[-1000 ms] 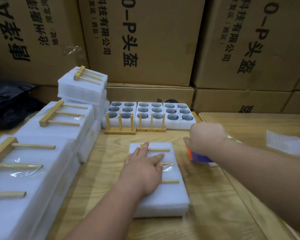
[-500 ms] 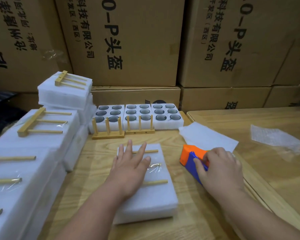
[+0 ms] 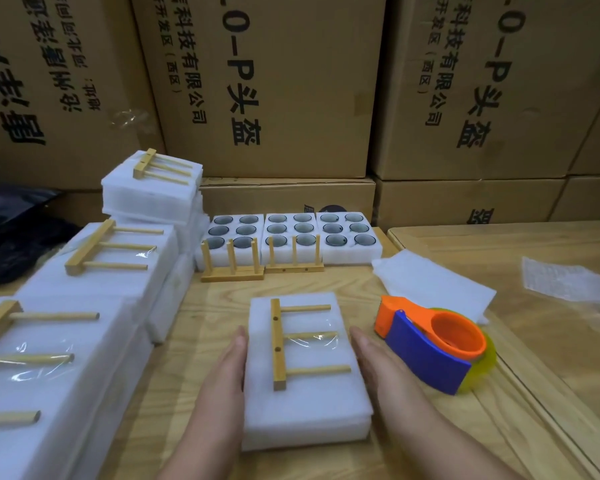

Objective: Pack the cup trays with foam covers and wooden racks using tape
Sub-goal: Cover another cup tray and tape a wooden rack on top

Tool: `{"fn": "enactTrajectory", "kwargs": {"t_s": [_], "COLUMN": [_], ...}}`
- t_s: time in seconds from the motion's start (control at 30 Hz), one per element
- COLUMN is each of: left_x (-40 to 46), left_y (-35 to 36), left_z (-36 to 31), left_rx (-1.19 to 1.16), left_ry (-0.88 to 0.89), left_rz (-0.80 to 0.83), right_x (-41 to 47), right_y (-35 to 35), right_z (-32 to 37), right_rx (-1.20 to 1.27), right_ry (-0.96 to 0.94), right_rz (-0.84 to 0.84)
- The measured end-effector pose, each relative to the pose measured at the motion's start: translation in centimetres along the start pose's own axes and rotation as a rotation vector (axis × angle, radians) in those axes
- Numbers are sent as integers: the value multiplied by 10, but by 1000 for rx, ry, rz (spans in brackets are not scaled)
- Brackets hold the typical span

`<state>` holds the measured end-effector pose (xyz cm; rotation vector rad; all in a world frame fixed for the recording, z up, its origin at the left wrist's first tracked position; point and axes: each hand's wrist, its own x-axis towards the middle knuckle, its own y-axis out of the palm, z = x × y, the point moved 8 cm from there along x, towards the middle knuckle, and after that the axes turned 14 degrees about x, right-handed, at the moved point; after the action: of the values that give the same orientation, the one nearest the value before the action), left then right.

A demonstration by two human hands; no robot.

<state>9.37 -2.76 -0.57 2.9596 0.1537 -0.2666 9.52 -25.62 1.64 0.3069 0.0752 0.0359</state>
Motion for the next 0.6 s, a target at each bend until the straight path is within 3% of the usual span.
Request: {"fn": "enactTrajectory", "kwargs": {"t_s": [0.1,0.33,0.47,0.6], "left_x": [-1,-2,-11,-7], "left_y": [-5,1,0,3], "left_z": [3,4,2,0], "left_rx": [27,45,70,98], "left_ry": [-49,-133,-105,-121], "left_rz": [-3,-21,-18,-35], "right_x": [4,8,8,1], "right_y": [9,11,-6,14], "right_z": [-15,-23,-14,-12], "right_rx": [69,137,99,37], "right_ry": [74,119,21,73], "right_rz": [117,116,-57,40]}}
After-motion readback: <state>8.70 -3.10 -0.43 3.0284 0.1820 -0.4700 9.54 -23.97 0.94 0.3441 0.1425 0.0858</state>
